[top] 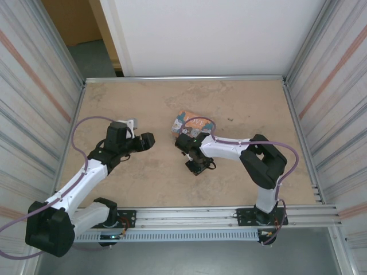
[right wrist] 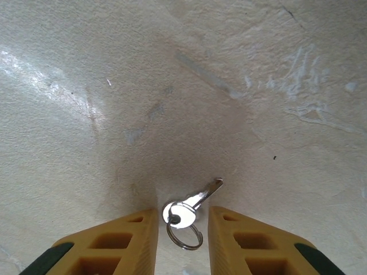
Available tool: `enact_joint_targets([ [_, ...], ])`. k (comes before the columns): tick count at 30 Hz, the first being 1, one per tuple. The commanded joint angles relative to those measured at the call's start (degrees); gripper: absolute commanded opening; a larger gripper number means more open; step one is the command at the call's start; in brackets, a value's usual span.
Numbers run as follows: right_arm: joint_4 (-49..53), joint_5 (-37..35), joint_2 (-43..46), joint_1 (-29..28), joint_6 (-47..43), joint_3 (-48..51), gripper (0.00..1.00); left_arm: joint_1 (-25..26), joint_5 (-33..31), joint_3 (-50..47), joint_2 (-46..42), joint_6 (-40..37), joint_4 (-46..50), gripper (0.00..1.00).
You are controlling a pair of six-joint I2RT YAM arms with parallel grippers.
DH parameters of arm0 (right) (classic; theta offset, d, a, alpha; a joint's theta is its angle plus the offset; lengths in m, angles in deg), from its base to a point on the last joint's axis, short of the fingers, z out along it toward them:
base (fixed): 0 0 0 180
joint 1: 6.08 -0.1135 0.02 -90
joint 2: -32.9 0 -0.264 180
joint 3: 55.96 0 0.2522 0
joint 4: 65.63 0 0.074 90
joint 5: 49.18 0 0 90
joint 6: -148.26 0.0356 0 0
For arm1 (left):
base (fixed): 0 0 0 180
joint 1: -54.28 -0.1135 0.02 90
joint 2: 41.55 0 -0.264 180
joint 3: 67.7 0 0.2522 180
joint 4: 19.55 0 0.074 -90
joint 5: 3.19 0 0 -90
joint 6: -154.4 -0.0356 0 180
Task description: Unlock the padlock with the key
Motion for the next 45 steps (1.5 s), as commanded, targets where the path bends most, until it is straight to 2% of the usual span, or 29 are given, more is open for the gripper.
enact_joint_targets([
  [1, 1.3, 0.2, -1.2, -0.4, -0.6, -0.9, 0.25, -0.3, -1.3, -0.1, -0.6, 0.3, 0.8, 0.73],
  [8, 1.2, 0.3, -1.1, -0.4, 0.0, -0.1, 0.16, -0.3, -1.4, -0.3, -0.8, 0.3, 1.0, 0.73],
  [13, 0.9, 0.0, 0.9, -0.4, 0.4, 1.4, 0.00, -0.4, -1.5, -0.3, -1.5, 0.4, 1.4, 0.73],
  [17, -0.2, -0.4, 4.6, 0.1, 0.6, 3.2, 0.00, -0.5, -1.1, -0.4, -2.9, 1.0, 1.9, 0.73],
  [25, -5.6, 0.3, 15.9, 2.7, -2.5, 5.8, 0.00, -0.9, 3.7, -0.4, -7.8, 5.2, 3.7, 0.74],
  [30, -13.8, 0.6, 26.8, 2.3, -10.4, 9.2, 0.00, -0.9, 11.2, 0.5, -10.2, 7.8, 3.6, 0.74],
  [37, -26.1, 2.4, 41.5, -2.0, -30.2, 16.0, 0.00, -0.6, 21.5, 3.3, -10.6, 8.4, 0.9, 0.71],
  [40, -28.4, 4.1, 46.1, -3.9, -40.8, 18.9, 0.00, 0.8, 24.0, 5.2, -9.8, 7.5, 0.6, 0.70],
  [45, -27.4, 0.7, 51.2, -7.4, -53.3, 20.6, 0.00, 3.9, 27.5, 8.5, -7.9, 5.8, 0.2, 0.70],
])
